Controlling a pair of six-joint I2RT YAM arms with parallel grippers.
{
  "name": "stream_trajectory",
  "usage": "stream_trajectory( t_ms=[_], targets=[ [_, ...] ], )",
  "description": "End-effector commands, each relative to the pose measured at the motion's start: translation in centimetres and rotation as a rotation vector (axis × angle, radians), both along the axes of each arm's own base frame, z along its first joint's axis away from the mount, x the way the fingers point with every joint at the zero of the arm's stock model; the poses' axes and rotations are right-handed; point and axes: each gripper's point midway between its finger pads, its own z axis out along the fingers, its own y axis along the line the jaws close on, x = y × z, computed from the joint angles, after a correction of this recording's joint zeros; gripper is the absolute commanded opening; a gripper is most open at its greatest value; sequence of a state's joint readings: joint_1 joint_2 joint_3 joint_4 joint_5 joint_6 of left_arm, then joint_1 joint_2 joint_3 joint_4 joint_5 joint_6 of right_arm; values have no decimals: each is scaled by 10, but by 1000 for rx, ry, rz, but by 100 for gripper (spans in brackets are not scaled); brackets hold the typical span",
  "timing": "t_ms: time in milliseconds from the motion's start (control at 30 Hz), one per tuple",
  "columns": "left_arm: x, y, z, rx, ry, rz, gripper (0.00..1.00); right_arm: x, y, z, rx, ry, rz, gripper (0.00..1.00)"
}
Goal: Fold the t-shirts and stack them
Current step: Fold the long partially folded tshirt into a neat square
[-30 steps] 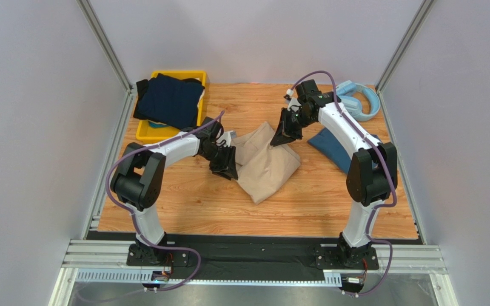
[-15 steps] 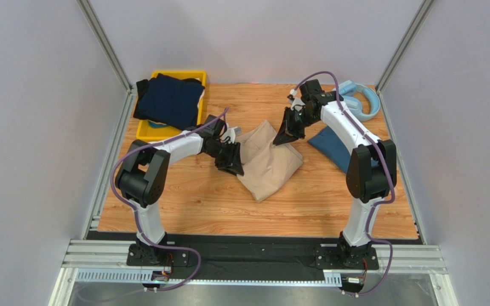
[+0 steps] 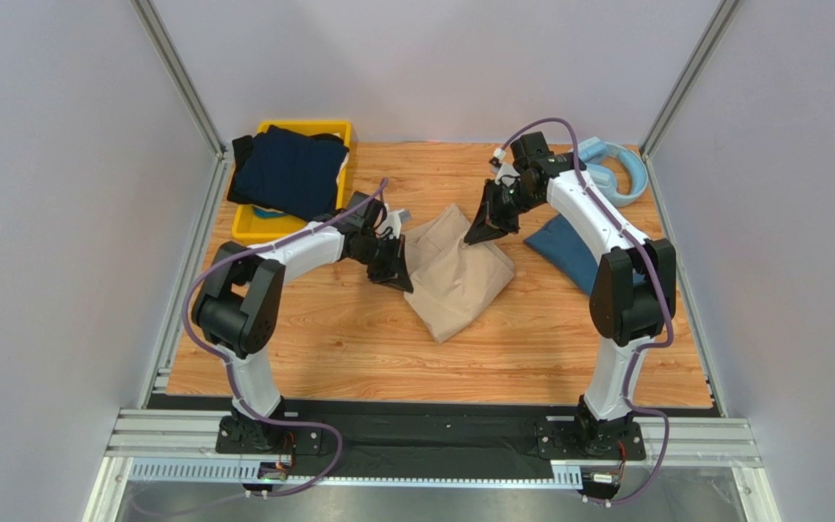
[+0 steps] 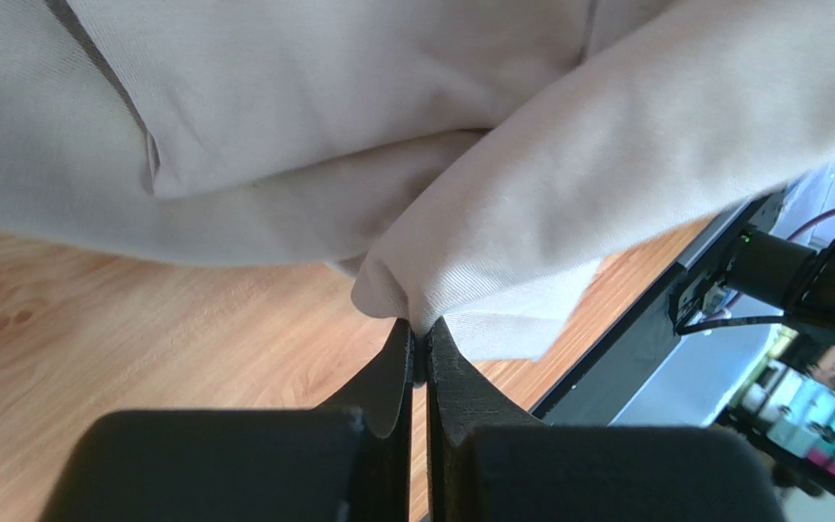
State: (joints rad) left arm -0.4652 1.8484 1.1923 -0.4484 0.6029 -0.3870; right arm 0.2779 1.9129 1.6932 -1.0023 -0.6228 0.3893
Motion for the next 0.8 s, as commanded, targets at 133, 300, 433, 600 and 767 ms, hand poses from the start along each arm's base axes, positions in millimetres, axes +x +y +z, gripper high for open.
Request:
stream_trajectory(
  t_ms=[133, 300, 433, 600, 767],
  targets=[
    [41, 4, 92, -51, -278, 65, 0, 23, 9, 39, 71, -111, 17, 0],
    [72, 24, 99, 8, -336, 155, 0, 43, 14, 44, 92, -131, 10, 0],
    [96, 25, 101, 41, -364, 150, 0, 58, 20, 46, 119, -130, 8, 0],
    [115, 25, 130, 40, -441, 194, 0, 61, 22, 60, 130, -157, 8, 0],
    [117, 31, 181, 4, -550, 249, 0, 45, 17, 77, 131, -201, 6, 0]
  ],
)
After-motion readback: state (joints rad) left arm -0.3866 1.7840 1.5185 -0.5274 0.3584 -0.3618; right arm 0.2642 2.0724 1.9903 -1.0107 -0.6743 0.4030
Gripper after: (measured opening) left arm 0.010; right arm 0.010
